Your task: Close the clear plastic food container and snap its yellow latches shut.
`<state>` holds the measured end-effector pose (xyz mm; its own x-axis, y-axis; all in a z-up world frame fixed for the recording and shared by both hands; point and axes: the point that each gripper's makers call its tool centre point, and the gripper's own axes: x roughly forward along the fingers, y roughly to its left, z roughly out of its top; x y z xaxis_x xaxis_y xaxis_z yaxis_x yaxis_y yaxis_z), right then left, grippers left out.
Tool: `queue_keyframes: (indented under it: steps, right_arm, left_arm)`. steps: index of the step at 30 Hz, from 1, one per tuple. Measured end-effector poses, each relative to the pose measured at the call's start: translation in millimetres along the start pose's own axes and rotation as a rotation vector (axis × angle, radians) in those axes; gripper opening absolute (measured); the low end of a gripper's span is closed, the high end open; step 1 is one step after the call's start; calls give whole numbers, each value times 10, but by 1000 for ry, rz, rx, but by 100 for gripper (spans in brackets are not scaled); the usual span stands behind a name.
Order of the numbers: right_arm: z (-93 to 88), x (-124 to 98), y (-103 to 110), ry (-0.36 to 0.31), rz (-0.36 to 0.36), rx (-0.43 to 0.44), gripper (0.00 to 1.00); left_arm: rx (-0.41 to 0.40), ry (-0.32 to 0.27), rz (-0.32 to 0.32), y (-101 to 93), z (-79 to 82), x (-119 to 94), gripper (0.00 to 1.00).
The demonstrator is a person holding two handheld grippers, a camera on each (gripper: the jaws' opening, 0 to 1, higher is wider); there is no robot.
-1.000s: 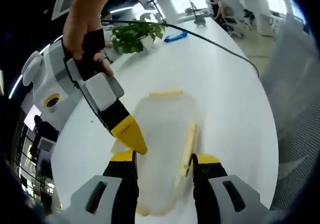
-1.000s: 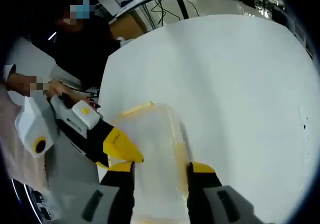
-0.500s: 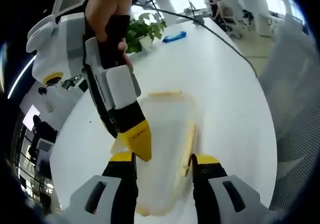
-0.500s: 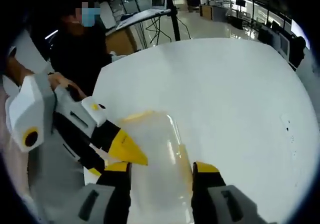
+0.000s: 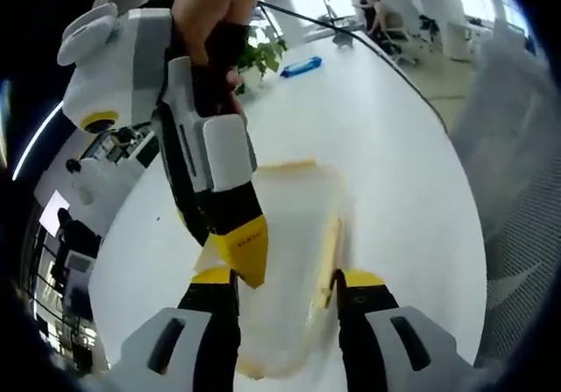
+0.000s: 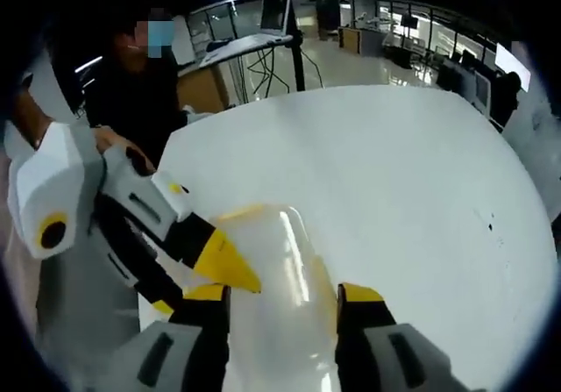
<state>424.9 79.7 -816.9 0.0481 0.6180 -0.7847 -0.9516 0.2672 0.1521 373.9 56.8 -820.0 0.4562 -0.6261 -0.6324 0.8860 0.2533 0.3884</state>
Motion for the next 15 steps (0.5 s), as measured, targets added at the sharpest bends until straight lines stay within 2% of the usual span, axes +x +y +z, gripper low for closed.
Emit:
queue_keyframes:
  steps: [1,2,4,6,7,10,14,15]
  right_arm:
    - [0,-1,-2,-15,-4,6,46]
    - [18,-14,-21,-59,-28,35,46]
    - [9,-74,-61,-111,-72,80,48]
    - [7,-166,-50,-166,-92,96,53]
    - [-12,-206,-31,-179,-93,111,53]
    - [-135,-350,1,-217,-139,161,54]
    - [-333,-442,68,-219,-183,196,59]
    - [-367,-474,82,-245,-201,255,60]
  left_arm:
    - [16,-4,8,0,-7,6,44]
    - [23,2,-1,-28,-28,7,47]
    - [21,-1,-31,-91,-31,6,59]
    - [24,-51,-39,-111,61,-13,67]
    - [8,-78,-33,-98,116,-39,67]
    - [-22,-104,-29,-58,178,-78,67]
    - [-70,-85,2,61,93,-114,69]
    - [-83,-81,11,92,64,-119,69]
